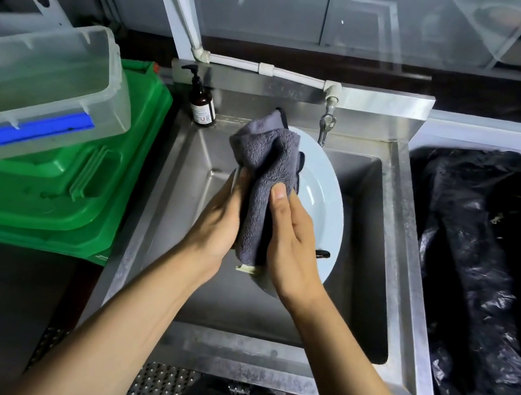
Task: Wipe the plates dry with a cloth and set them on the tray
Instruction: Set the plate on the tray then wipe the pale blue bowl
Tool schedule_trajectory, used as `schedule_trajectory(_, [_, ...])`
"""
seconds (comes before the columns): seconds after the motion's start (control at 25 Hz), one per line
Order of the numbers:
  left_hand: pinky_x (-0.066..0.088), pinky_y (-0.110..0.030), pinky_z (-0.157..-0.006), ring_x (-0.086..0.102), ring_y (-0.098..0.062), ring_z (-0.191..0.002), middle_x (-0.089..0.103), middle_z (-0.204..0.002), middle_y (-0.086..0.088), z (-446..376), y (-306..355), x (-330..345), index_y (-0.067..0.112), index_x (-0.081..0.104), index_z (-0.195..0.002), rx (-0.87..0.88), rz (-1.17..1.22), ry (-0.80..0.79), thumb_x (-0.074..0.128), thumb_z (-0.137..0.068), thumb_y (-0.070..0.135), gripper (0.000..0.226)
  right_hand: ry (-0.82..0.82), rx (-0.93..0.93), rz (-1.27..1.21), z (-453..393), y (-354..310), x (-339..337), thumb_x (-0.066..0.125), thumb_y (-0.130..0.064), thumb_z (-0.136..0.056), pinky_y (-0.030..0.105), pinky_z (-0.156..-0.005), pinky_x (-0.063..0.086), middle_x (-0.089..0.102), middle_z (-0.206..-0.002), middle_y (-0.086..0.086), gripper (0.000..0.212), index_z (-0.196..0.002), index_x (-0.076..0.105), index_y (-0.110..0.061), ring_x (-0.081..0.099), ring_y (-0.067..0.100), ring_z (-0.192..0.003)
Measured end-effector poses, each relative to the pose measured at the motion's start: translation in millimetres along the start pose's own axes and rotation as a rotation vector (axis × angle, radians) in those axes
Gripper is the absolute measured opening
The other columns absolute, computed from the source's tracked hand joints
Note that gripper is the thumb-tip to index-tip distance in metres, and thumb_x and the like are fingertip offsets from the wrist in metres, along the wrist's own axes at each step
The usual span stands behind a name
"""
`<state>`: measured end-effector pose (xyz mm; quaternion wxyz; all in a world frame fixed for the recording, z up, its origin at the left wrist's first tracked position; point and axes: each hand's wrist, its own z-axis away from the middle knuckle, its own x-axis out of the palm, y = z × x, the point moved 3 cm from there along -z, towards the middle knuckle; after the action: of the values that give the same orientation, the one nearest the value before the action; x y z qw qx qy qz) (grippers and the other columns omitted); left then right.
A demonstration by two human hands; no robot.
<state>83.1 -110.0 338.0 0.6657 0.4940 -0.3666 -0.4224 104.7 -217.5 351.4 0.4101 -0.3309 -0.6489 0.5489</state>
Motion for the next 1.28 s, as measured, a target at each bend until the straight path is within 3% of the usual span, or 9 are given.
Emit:
schedule_trajectory(0.32, [0.057, -0.035, -0.083, 0.074, -0.018, -0.099, 0.078, -0.104, -0.002, -6.5, -2.1, -4.6, 0.023, 0.076, -0.107, -0.149, 0.147, 0.163, 0.049, -0.088, 0.068, 0.056, -0.026, -0.055, 0.174, 39.3, 16.2, -7.7, 0.037, -0.042, -0.110, 0.029, -0.077, 0.047, 0.059, -0.084, -0.011, 0.034, -0.091, 0.057, -0.022, 0.052, 0.003, -0.083])
schedule_trajectory(0.44, [0.059, -0.034, -0.087, 0.072, -0.016, -0.105, 0.076, -0.114, 0.003, -9.1, 4.5, -7.3, 0.018, 0.065, -0.129, -0.157, 0.183, 0.230, 0.051, -0.093, 0.064, 0.060, 0.043, -0.107, 0.417, 66.3, 39.3, -28.1, 0.034, -0.050, -0.109, 0.022, -0.103, 0.042, 0.062, -0.122, -0.024, 0.034, -0.124, 0.059, -0.032, 0.056, -0.001, -0.121])
schedule_trajectory(0.56, [0.060, -0.024, -0.074, 0.070, -0.005, -0.103, 0.072, -0.115, 0.018, -7.9, 10.9, -7.9, 0.033, 0.058, -0.134, -0.158, 0.126, 0.220, 0.044, -0.095, 0.065, 0.052, 0.260, 0.003, 0.491, 76.5, 63.0, -58.5, 0.036, -0.053, -0.105, 0.015, -0.118, 0.024, 0.046, -0.147, -0.032, 0.049, -0.148, 0.046, -0.032, 0.036, -0.003, -0.145])
schedule_trajectory(0.64, [0.059, -0.021, -0.070, 0.070, -0.002, -0.101, 0.072, -0.113, 0.019, -5.3, 14.3, -4.6, 0.036, 0.057, -0.133, -0.156, 0.104, 0.171, 0.042, -0.098, 0.063, 0.047, 0.364, 0.130, 0.476, 65.0, 72.5, -75.6, 0.035, -0.048, -0.108, 0.021, -0.123, 0.020, 0.039, -0.158, -0.018, 0.055, -0.154, 0.040, -0.020, 0.028, 0.000, -0.150])
schedule_trajectory(0.76, [0.055, -0.033, -0.095, 0.064, -0.007, -0.117, 0.065, -0.131, 0.014, -1.8, 18.5, 1.9, 0.034, 0.054, -0.137, -0.145, 0.079, 0.104, 0.042, -0.099, 0.060, 0.048, 0.397, 0.211, 0.467, 33.1, 71.3, -96.1, 0.035, -0.039, -0.109, 0.030, -0.124, 0.024, 0.037, -0.163, -0.002, 0.055, -0.159, 0.035, -0.015, 0.029, 0.006, -0.151])
schedule_trajectory(0.88, [0.045, -0.042, -0.111, 0.058, -0.005, -0.125, 0.062, -0.136, 0.017, -0.8, 20.7, 4.9, 0.037, 0.052, -0.140, -0.126, 0.035, 0.027, 0.043, -0.098, 0.062, 0.050, 0.413, 0.192, 0.465, 3.5, 61.6, -105.2, 0.034, -0.041, -0.110, 0.006, -0.114, 0.017, 0.031, -0.165, -0.007, 0.055, -0.161, 0.030, -0.019, 0.024, -0.002, -0.148])
schedule_trajectory(1.04, [0.035, -0.043, -0.118, 0.049, -0.004, -0.135, 0.055, -0.144, 0.019, -4.9, 18.4, 12.9, 0.038, 0.048, -0.144, -0.049, -0.039, -0.047, 0.045, -0.090, 0.067, 0.061, 0.342, 0.122, 0.510, -18.1, 49.8, -79.5, 0.034, -0.041, -0.110, -0.005, -0.107, 0.007, 0.027, -0.164, -0.011, 0.054, -0.161, 0.027, -0.023, 0.017, -0.008, -0.146])
schedule_trajectory(1.2, [0.031, -0.043, -0.120, 0.046, -0.009, -0.138, 0.052, -0.149, 0.013, -9.3, 10.3, 12.9, 0.033, 0.046, -0.148, -0.076, -0.013, -0.040, 0.046, -0.086, 0.069, 0.072, 0.153, 0.024, 0.397, -14.8, 38.0, -45.7, 0.035, -0.046, -0.108, 0.027, -0.122, 0.028, 0.047, -0.156, -0.009, 0.052, -0.154, 0.043, -0.022, 0.037, 0.001, -0.146])
schedule_trajectory(1.28, [0.037, -0.043, -0.116, 0.055, -0.012, -0.131, 0.060, -0.141, 0.008, -12.0, 10.7, 8.4, 0.030, 0.053, -0.143, -0.092, 0.012, 0.009, 0.047, -0.086, 0.068, 0.068, 0.053, -0.021, 0.345, 0.0, 31.4, -37.1, 0.036, -0.043, -0.110, 0.034, -0.111, 0.043, 0.066, -0.132, -0.014, 0.041, -0.137, 0.059, -0.023, 0.056, 0.002, -0.128])
